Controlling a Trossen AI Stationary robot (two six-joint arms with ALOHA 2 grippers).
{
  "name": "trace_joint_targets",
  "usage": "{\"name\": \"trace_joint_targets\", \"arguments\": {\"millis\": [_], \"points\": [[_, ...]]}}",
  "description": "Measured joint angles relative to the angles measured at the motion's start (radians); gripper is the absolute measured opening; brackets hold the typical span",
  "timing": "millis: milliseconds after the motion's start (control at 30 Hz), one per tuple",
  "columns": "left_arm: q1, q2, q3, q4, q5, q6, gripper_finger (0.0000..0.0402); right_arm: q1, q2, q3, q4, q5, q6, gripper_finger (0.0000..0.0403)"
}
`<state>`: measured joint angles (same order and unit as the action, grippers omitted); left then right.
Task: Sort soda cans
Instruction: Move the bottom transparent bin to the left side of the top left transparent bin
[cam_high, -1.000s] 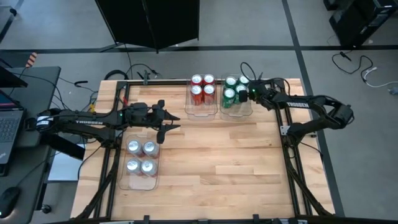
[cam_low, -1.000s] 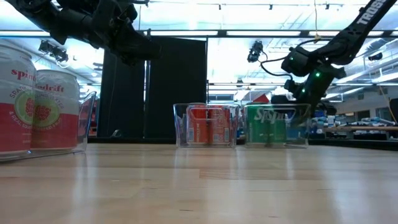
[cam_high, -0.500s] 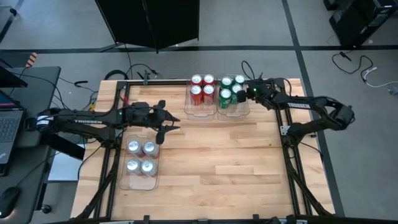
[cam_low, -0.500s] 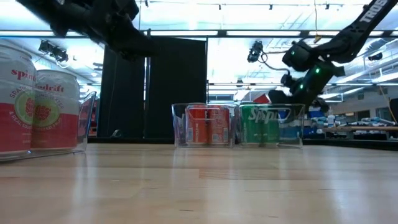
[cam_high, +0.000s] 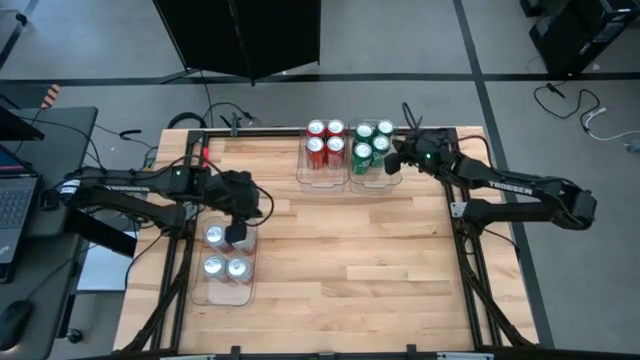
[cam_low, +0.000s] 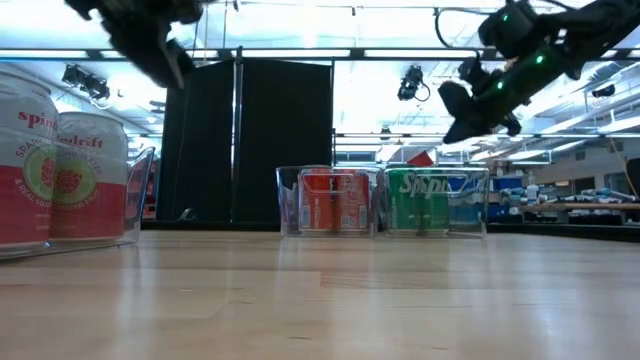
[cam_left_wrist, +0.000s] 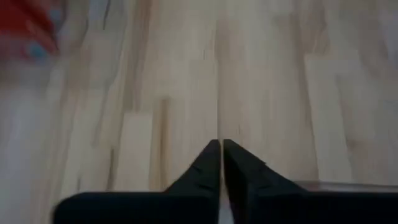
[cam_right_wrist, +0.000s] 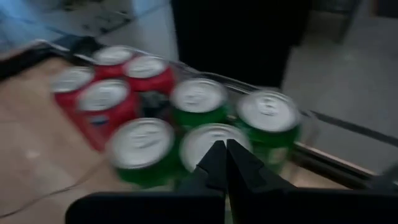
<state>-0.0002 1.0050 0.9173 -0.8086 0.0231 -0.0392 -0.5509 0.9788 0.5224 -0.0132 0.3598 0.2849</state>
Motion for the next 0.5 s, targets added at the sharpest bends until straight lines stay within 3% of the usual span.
{"name": "trace_joint_targets", "arguments": {"millis": [67,500], "points": [[0.0,0.0,-0.017,-0.025,0.0,-0.034,0.0007,0.041,-0.019,0.0,0.0,0.009,-0.001,0.0],[0.0,0.084,-0.091,-0.112,0.021,-0.121,0.0002,0.202,-0.031,0.001,0.024,0.092,-0.005,0.0]]}}
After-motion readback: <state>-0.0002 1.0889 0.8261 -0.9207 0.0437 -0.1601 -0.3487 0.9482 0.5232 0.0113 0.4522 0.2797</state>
